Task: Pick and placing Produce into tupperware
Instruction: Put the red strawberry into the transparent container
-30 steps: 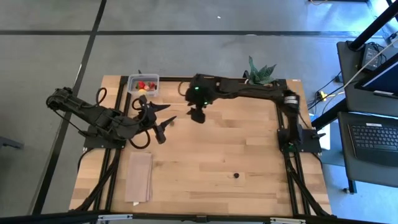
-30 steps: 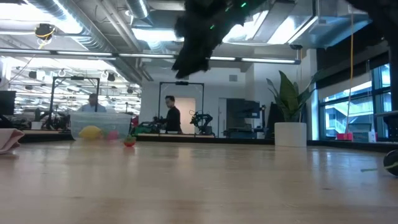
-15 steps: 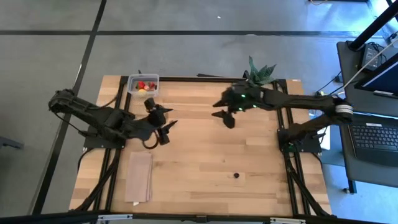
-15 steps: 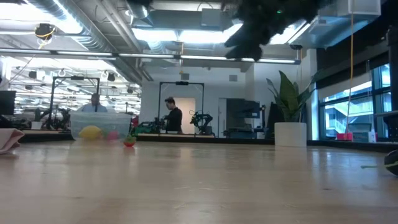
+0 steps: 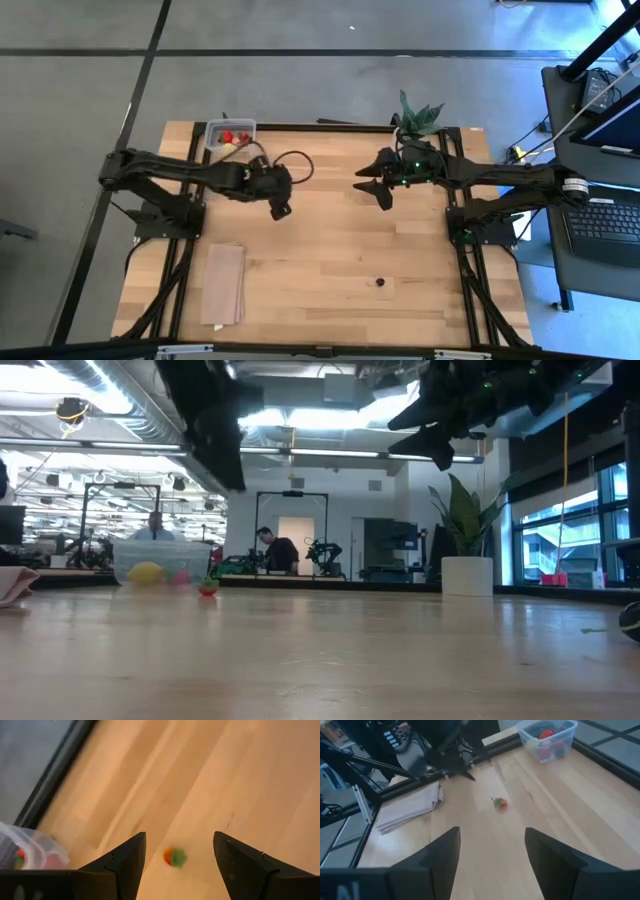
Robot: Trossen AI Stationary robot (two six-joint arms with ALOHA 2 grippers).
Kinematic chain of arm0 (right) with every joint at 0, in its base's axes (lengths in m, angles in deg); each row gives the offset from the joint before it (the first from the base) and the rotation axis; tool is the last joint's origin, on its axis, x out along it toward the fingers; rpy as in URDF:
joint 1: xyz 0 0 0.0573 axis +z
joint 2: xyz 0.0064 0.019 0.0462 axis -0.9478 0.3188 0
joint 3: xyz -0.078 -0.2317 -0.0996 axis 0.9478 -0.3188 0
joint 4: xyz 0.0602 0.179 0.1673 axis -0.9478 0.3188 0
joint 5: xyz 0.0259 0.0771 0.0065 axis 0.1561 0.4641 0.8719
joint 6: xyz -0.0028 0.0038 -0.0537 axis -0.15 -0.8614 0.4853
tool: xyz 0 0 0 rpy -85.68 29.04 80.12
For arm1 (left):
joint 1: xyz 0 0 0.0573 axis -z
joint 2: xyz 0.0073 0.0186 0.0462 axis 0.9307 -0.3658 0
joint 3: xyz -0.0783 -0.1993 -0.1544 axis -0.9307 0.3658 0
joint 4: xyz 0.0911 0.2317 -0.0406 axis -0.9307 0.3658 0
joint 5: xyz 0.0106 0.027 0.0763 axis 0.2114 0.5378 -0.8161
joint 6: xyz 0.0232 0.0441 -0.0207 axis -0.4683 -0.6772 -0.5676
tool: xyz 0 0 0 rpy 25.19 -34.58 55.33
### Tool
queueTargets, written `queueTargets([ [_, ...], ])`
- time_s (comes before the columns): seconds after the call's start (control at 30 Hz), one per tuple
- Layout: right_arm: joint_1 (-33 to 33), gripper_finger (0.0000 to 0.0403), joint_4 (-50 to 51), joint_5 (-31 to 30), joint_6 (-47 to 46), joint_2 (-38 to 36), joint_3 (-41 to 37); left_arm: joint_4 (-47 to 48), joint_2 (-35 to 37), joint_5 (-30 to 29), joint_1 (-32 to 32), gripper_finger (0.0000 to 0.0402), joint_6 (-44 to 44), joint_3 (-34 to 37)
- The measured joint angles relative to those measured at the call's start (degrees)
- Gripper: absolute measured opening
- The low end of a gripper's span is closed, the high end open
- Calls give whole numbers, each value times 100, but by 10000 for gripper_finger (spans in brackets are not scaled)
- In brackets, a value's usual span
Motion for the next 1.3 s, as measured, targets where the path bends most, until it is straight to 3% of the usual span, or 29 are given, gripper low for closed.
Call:
queueTargets([
  [0.4,-1,225,-28,8,-1,0,0,437,-1189,746,-476,224,-1367,0],
  [1.07,1,225,-29,17,18,2,0,404,-1239,1125,-579,224,-3755,0],
  [1.3,4,225,-29,15,24,4,0,222,-1258,1410,-730,224,-3928,58],
])
